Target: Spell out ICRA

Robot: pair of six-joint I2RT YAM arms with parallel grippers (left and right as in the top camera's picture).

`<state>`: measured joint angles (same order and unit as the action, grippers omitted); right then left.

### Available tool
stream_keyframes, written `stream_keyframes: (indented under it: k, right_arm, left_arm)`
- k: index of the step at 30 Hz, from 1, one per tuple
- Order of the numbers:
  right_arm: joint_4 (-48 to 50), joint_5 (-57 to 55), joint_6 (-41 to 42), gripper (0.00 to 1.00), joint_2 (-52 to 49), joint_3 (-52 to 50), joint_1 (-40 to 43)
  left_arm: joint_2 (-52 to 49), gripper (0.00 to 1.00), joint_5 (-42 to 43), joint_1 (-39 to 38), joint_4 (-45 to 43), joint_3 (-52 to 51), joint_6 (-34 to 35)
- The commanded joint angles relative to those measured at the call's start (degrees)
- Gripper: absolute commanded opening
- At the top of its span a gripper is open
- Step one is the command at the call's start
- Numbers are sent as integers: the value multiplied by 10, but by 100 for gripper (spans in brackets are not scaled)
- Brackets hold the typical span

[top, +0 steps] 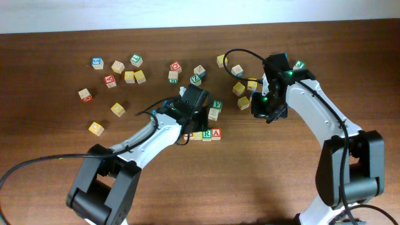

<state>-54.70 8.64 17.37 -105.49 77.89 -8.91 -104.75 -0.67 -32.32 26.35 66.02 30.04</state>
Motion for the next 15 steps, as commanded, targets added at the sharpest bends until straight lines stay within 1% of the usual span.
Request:
stream_keyframes:
  k: [1, 15]
  right_arm:
    - [0, -3, -7, 21, 0, 4, 4]
    - [-2, -3, -7, 21, 0, 4, 4]
  left_arm:
    - [-6, 0, 26, -3, 15, 6, 8]
    - [-29, 0, 16, -4, 26, 6, 7]
